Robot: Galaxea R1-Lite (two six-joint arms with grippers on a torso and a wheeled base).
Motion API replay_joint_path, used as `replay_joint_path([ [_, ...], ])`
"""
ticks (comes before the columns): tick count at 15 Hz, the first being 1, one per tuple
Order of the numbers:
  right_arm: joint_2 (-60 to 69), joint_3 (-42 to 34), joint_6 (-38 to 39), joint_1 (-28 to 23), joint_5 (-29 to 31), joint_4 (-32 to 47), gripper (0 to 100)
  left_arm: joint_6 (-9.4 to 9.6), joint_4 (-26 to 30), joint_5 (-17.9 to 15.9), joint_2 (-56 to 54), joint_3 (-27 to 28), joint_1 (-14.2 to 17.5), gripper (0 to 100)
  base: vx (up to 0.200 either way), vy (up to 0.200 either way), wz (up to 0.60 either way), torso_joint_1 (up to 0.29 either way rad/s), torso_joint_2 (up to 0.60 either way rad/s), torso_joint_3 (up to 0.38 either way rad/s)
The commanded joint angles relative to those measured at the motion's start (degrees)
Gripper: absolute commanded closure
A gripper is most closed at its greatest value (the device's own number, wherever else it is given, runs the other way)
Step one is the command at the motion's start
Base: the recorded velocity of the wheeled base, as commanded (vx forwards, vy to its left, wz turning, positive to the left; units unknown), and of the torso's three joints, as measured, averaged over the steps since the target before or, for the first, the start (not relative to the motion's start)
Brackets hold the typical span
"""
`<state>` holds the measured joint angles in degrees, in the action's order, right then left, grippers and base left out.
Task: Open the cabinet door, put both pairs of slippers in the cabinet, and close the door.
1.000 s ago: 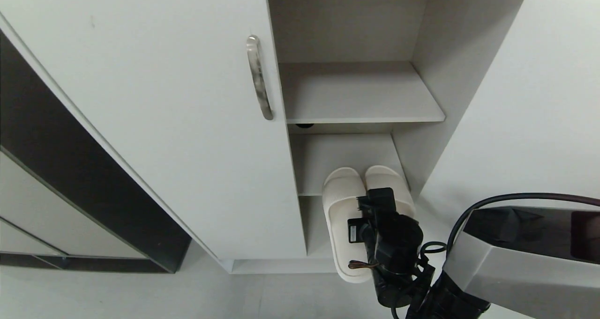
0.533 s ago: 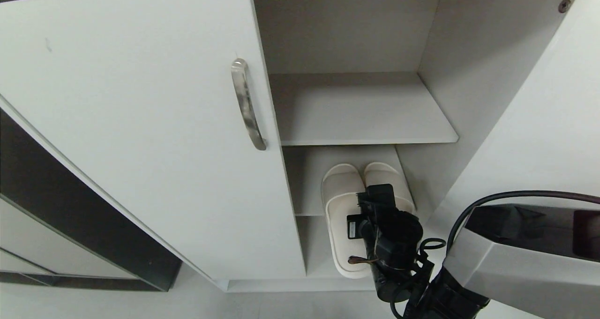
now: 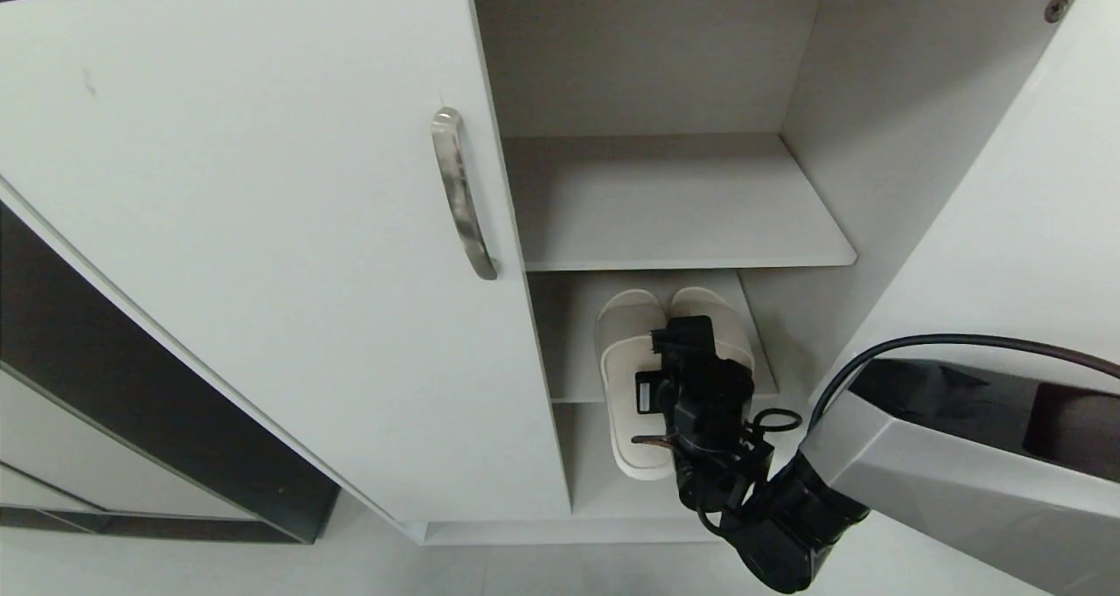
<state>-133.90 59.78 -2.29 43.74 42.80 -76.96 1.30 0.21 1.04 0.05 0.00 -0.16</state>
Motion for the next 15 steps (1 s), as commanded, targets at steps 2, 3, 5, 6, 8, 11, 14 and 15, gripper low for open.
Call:
replay_joint_path([
  [2, -1.45, 9.21, 0.01, -2.26, -0.88, 6.21, 100, 0.01, -0.03, 0.02, 0.04, 0.0, 0.07, 100, 0.0, 0.0, 0.0, 0.0, 0.0, 0.0],
  [3, -1.89, 11.76, 0.01, -2.78, -1.93, 7.35, 100, -0.07, 0.06, 0.02, 0.04, 0.0, 0.07, 100, 0.0, 0.0, 0.0, 0.0, 0.0, 0.0],
  [5, -2.94, 17.39, 0.09, -4.36, -2.02, 11.66, 100, -0.07, -0.03, 0.02, 0.04, 0.0, -0.02, 100, 0.0, 0.0, 0.0, 0.0, 0.0, 0.0],
  [6, -3.56, 19.76, 0.18, -4.98, -2.02, 12.89, 100, -0.07, -0.03, 0.02, 0.04, 0.0, 0.07, 100, 0.0, 0.0, 0.0, 0.0, 0.0, 0.0],
  [8, -4.53, 22.83, 0.18, -5.33, -2.11, 15.35, 100, -0.07, -0.03, 0.02, 0.04, 0.0, -0.02, 100, 0.0, 0.0, 0.0, 0.0, 0.0, 0.0],
  [11, -6.37, 25.3, 0.18, -5.77, -2.11, 16.23, 100, -0.07, -0.03, 0.02, 0.04, 0.0, -0.02, 100, 0.0, 0.0, 0.0, 0.0, 0.0, 0.0],
  [14, -7.25, 25.82, 0.18, -6.47, -2.9, 16.75, 100, -0.07, -0.03, 0.02, 0.04, 0.0, -0.02, 100, 0.0, 0.0, 0.0, 0.0, 0.0, 0.0],
  [15, -7.34, 26.09, 0.18, -6.56, -2.9, 16.75, 100, -0.07, -0.03, 0.02, 0.04, 0.0, 0.07, 100, 0.0, 0.0, 0.0, 0.0, 0.0, 0.0],
])
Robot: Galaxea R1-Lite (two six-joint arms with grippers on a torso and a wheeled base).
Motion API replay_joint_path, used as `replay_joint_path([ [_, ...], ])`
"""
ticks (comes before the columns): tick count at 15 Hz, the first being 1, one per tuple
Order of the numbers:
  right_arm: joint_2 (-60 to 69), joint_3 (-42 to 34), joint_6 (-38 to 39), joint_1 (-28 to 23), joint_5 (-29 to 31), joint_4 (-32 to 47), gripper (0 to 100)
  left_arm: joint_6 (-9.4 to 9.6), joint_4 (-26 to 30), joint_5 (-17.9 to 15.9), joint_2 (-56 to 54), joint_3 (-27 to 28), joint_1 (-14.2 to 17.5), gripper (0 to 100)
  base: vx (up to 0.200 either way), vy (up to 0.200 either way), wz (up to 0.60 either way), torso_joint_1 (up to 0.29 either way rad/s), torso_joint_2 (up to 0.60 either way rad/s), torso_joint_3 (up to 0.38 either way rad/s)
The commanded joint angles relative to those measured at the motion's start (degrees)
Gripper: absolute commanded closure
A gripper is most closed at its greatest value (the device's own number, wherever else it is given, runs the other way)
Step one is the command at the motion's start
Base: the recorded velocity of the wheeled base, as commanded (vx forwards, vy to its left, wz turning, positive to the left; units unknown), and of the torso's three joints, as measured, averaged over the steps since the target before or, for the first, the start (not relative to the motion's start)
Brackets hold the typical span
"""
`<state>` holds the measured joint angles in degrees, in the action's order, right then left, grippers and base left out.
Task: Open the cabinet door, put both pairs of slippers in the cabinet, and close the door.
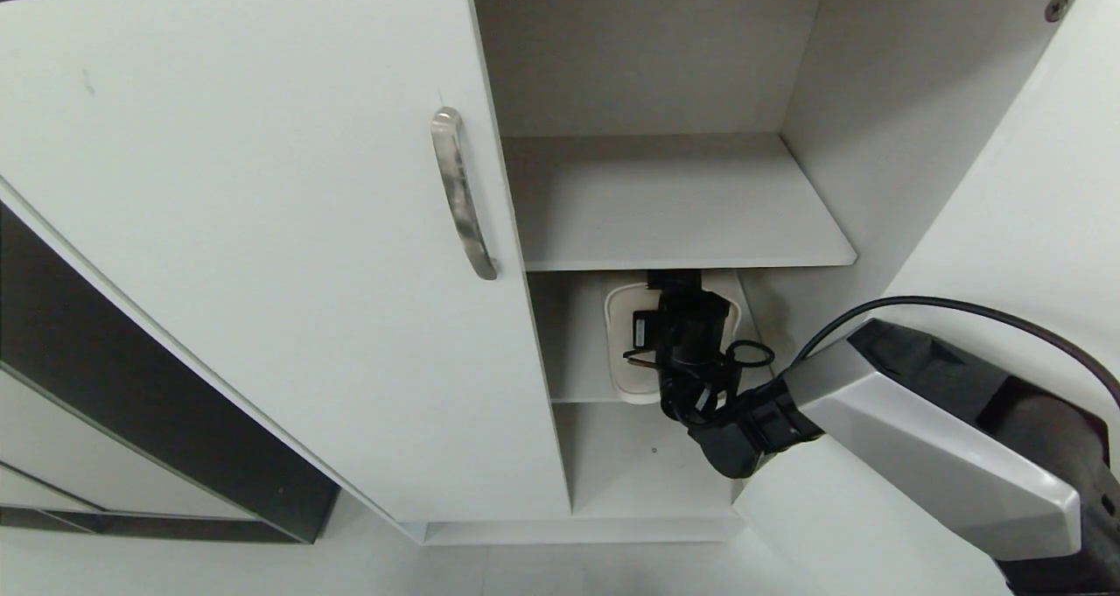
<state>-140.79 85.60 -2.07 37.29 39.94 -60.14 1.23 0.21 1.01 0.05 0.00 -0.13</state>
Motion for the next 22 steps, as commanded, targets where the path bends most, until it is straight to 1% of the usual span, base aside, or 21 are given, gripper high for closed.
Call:
replay_joint_path([
  [1, -0.45, 0.44, -0.04, -0.2, -0.03, -0.07, 100, 0.0, -0.03, 0.04, 0.04, 0.0, -0.04, 100, 0.0, 0.0, 0.0, 0.0, 0.0, 0.0],
  [10, -1.77, 1.67, -0.12, -0.2, -0.39, 0.02, 100, 0.0, -0.03, 0.04, 0.04, 0.0, -0.04, 100, 0.0, 0.0, 0.0, 0.0, 0.0, 0.0],
  [11, -1.77, 1.76, -0.04, -0.2, -0.39, 0.02, 0, 0.0, 0.06, 0.04, 0.04, 0.0, -0.04, 100, 0.0, 0.0, 0.0, 0.0, 0.0, 0.0],
  [14, -1.24, 0.44, -0.21, 0.06, -0.3, -0.16, 0, 0.0, -0.03, 0.04, 0.04, 0.0, 0.05, 100, 0.0, 0.0, 0.0, 0.0, 0.0, 0.0],
  [15, -0.19, -1.67, -0.21, 0.59, -0.03, -0.42, 0, 0.0, -0.03, 0.04, 0.04, 0.0, -0.04, 100, 0.0, 0.0, 0.0, 0.0, 0.0, 0.0],
  [17, 3.42, -7.47, -0.21, 1.91, 0.05, -2.35, 0, 0.0, -0.03, 0.04, 0.04, 0.0, -0.04, 100, 0.0, 0.0, 0.0, 0.0, 0.0, 0.0],
  [18, 4.38, -8.79, -0.3, 2.35, 0.05, -3.32, 0, 0.0, -0.03, 0.04, 0.04, 0.0, 0.05, 100, 0.0, 0.0, 0.0, 0.0, 0.0, 0.0],
  [21, 10.45, -20.65, -0.65, 6.3, 0.93, -8.33, 0, 0.0, -0.03, 0.04, 0.04, 0.0, 0.05, 100, 0.0, 0.0, 0.0, 0.0, 0.0, 0.0],
  [22, 11.5, -23.2, -0.65, 6.92, 0.93, -9.12, 0, 0.0, -0.03, 0.04, 0.13, 0.0, -0.04, 100, 0.0, 0.0, 0.0, 0.0, 0.0, 0.0],
])
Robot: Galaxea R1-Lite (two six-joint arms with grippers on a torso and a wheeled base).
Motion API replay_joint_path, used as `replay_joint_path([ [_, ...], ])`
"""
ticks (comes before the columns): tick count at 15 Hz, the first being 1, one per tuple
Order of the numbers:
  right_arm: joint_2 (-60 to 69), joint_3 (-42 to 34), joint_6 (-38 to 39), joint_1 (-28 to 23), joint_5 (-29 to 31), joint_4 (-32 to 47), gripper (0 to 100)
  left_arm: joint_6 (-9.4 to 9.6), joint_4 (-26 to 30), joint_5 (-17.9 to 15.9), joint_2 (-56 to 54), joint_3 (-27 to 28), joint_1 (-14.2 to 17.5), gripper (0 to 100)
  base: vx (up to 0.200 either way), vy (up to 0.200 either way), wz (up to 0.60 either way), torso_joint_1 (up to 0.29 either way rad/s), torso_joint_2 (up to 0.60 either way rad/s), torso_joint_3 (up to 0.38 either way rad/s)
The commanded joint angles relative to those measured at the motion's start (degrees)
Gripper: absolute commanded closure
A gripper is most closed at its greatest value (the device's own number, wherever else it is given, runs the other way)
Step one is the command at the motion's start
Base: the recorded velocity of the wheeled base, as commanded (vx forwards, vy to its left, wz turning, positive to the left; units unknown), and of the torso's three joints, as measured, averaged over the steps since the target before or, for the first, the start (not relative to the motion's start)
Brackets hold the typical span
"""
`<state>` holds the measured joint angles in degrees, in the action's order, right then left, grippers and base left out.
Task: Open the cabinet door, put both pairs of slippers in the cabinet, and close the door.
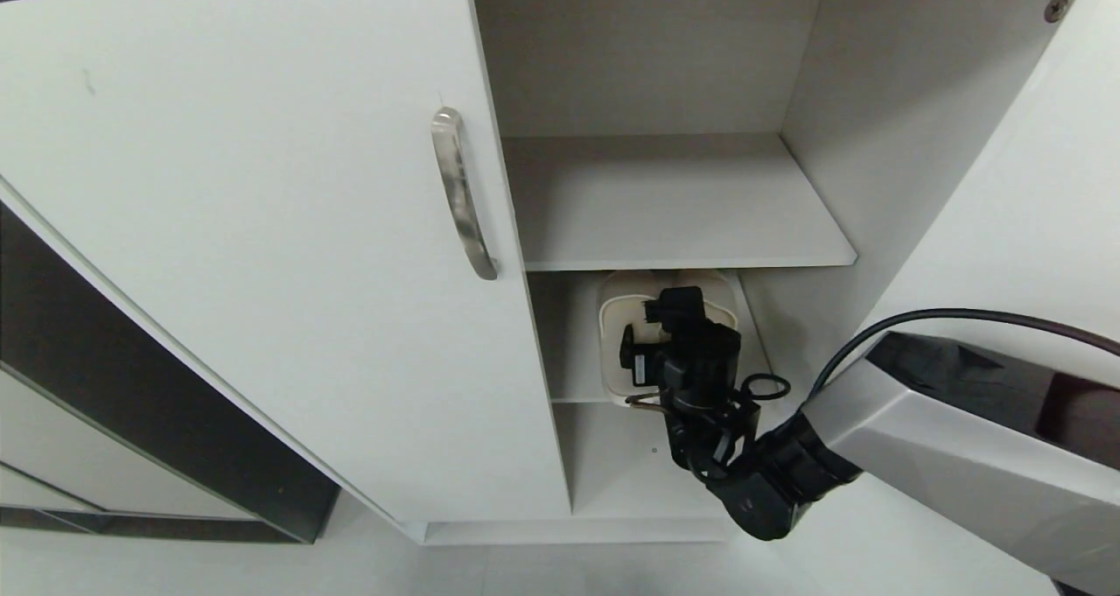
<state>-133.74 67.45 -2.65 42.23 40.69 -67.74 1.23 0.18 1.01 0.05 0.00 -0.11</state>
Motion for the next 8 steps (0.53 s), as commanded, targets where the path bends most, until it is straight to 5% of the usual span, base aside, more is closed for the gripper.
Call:
replay_joint_path([
  [1, 6.04, -9.62, 0.01, 3.21, 0.26, -2.75, 0, 0.0, -0.01, 0.04, 0.04, 0.0, -0.07, 100, 0.0, 0.0, 0.0, 0.0, 0.0, 0.0],
  [2, 8.15, -16.56, 0.01, 4.79, 0.18, -5.73, 0, 0.09, 0.08, 0.04, 0.04, 0.0, -0.07, 100, 0.0, 0.0, 0.0, 0.0, 0.0, 0.0],
  [3, 8.41, -19.02, 0.01, 5.67, 0.18, -8.37, 100, 0.09, -0.01, 0.04, 0.04, 0.0, 0.02, 100, 0.0, 0.0, 0.0, 0.0, 0.0, 0.0],
  [8, 8.32, -21.66, 0.01, 6.73, 0.18, -10.83, 100, 0.0, 0.08, -0.05, 0.04, 0.0, -0.07, 100, 0.0, 0.0, 0.0, 0.0, 0.0, 0.0],
])
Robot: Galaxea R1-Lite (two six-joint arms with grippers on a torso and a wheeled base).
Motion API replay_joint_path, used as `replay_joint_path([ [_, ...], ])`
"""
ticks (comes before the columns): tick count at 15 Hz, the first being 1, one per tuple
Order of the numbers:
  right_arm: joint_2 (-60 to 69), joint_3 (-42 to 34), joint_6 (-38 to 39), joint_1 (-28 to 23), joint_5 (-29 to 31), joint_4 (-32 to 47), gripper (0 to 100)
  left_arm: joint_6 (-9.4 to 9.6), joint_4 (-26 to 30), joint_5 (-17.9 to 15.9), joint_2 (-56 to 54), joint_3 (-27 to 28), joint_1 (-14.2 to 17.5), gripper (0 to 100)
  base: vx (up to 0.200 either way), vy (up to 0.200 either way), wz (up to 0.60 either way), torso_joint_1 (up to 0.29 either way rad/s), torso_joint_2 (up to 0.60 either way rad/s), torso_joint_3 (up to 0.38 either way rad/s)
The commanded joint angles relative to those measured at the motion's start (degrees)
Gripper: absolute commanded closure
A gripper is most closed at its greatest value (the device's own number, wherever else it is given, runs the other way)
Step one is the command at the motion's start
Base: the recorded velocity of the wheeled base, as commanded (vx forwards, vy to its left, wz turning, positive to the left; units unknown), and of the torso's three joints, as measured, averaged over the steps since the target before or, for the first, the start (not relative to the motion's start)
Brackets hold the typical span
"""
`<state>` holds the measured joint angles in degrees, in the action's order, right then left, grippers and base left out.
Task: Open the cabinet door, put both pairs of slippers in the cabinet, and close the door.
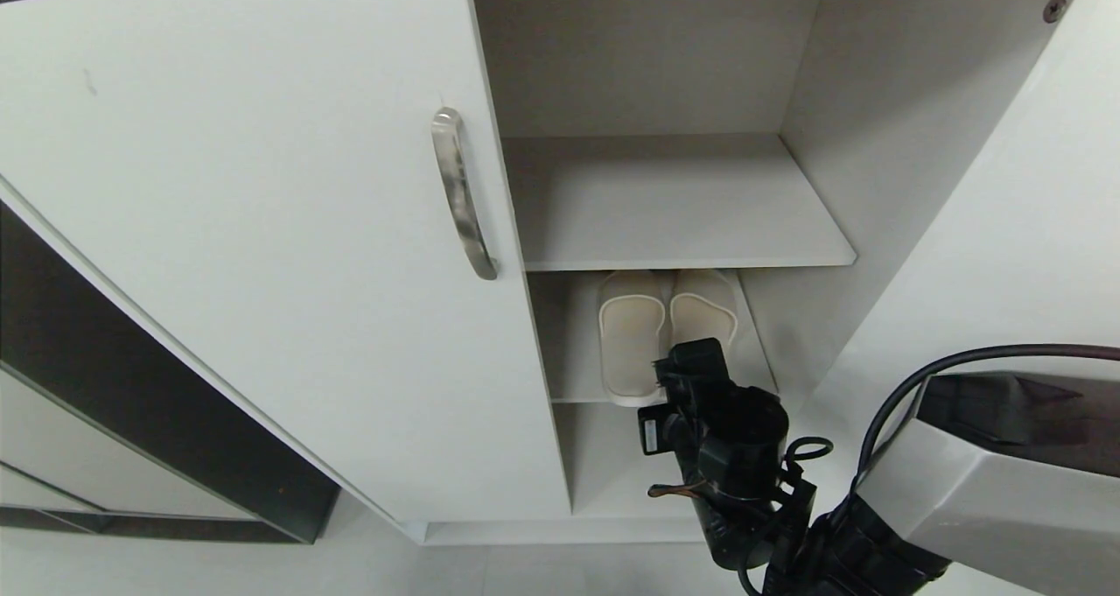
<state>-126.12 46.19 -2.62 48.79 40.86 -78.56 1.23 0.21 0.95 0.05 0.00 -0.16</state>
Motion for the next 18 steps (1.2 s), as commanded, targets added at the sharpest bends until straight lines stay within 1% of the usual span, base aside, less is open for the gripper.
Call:
replay_joint_path([
  [1, 0.7, -0.4, -0.02, 0.17, 0.01, -0.02, 100, 0.0, 0.06, 0.02, 0.04, 0.0, -0.02, 100, 0.0, 0.0, 0.0, 0.0, 0.0, 0.0],
  [8, 0.53, -1.1, -0.02, 0.17, -0.08, 0.07, 100, -0.26, -0.03, 0.02, 0.04, 0.0, -0.02, 100, -0.2, 0.0, 0.0, 0.002, 0.0, 0.002],
  [18, 0.18, -2.42, 0.42, -0.27, -0.52, -0.02, 100, -0.18, -0.03, -0.16, 0.13, 0.0, -0.02, 100, 0.0, 0.0, 0.0, 0.0, 0.0, 0.0],
])
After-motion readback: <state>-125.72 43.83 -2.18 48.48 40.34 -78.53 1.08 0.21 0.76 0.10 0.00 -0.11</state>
